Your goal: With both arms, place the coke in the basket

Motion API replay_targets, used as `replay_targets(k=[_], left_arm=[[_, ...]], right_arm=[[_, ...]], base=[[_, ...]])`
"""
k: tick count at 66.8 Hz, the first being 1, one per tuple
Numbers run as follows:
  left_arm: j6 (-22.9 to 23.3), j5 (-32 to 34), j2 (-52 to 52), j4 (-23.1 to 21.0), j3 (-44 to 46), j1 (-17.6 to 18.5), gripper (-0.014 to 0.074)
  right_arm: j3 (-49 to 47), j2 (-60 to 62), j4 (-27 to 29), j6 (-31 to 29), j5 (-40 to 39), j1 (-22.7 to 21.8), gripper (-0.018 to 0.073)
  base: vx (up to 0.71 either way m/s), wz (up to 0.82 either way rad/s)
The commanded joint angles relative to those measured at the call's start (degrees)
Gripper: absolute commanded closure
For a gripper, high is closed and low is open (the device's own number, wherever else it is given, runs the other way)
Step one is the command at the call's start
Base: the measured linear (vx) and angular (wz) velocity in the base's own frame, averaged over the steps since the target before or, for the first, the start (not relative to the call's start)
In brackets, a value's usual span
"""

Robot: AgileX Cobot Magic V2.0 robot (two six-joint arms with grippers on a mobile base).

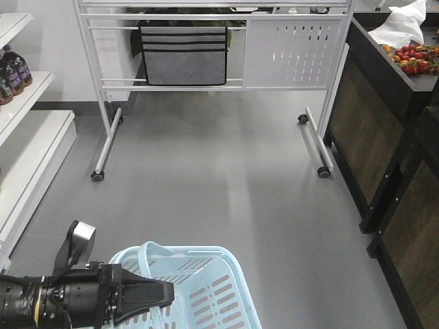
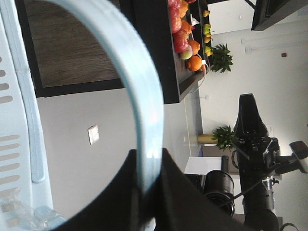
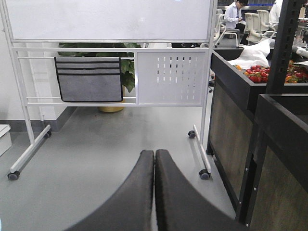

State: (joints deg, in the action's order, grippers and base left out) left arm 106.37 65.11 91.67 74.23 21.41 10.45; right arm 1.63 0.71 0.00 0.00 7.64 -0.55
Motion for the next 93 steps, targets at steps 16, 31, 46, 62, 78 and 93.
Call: replay_targets(k=[16, 31, 46, 62, 78, 93], left_arm=[[0.0, 13.8, -1.9, -2.8, 0.8, 0.2, 0.0603], [0.0, 13.8, -1.9, -2.9, 0.8, 0.2, 0.0603], [0.0, 13.8, -1.9, -2.9, 0.8, 0.2, 0.0603], [0.0, 13.8, -1.9, -2.9, 0.8, 0.2, 0.0603], [0.0, 13.8, -1.9, -2.9, 0.8, 0.2, 0.0603], [0.0, 13.8, -1.9, -2.9, 0.8, 0.2, 0.0603]], right_arm=[[0.8, 0.8, -0.4, 0.0, -4.2, 0.2, 0.0568], [0.8, 0.8, -0.4, 0.0, -4.2, 0.2, 0.0568], [0.8, 0.8, -0.4, 0.0, -4.2, 0.2, 0.0568], [0.8, 0.8, -0.4, 0.0, -4.2, 0.2, 0.0568], [0.8, 0.8, -0.4, 0.0, -4.2, 0.2, 0.0568], [0.8, 0.8, -0.4, 0.0, -4.2, 0.2, 0.0568]], base=[[0.08, -0.1], [0.09, -0.06], [0.11, 0.03], [0.12, 0.02], [0.13, 0.03], [0.13, 0.02]])
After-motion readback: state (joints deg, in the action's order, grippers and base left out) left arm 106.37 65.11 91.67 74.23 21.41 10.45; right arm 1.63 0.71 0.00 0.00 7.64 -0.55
